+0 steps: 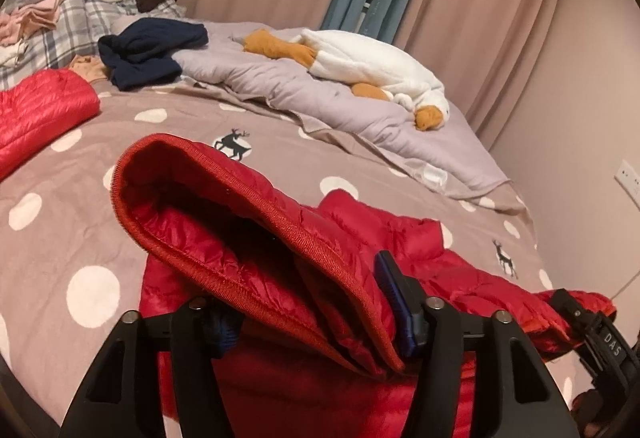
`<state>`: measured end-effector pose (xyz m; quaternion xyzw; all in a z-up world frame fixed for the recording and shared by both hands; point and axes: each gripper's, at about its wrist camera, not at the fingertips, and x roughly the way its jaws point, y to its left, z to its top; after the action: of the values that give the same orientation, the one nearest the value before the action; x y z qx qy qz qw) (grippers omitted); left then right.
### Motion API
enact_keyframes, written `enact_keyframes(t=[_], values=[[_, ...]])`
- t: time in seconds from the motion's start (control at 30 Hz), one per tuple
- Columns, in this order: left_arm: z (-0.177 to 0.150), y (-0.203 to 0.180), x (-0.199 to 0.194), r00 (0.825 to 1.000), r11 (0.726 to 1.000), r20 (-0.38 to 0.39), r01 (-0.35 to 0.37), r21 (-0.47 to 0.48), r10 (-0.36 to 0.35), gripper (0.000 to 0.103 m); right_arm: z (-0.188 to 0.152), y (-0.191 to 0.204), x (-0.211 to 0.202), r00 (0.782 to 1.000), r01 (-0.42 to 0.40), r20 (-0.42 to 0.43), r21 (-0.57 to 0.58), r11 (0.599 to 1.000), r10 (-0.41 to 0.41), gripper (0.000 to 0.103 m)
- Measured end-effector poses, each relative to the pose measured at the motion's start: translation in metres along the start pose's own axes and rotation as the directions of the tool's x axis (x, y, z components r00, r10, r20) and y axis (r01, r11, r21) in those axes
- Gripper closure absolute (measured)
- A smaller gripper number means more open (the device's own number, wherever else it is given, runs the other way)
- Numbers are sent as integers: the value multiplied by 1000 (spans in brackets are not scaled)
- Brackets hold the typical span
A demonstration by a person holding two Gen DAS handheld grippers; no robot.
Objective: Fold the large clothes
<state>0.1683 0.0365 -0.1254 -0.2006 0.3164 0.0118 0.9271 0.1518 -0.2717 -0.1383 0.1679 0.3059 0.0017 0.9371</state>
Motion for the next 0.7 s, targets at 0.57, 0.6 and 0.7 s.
enact_keyframes(t=[0.57, 0.6, 0.7], values=[[5, 2, -18, 997, 999, 58, 51, 1, -51, 27, 2, -5, -17, 999, -14, 46, 14, 1000, 14, 26], [4, 2, -19, 996, 998, 63, 56, 0, -56, 27, 1, -4, -16, 999, -14, 45, 8, 1000, 13, 26], [3, 4, -19, 996, 999, 78, 44, -7, -44, 23, 1, -3, -12, 999, -21, 38, 3, 1000, 21, 25]])
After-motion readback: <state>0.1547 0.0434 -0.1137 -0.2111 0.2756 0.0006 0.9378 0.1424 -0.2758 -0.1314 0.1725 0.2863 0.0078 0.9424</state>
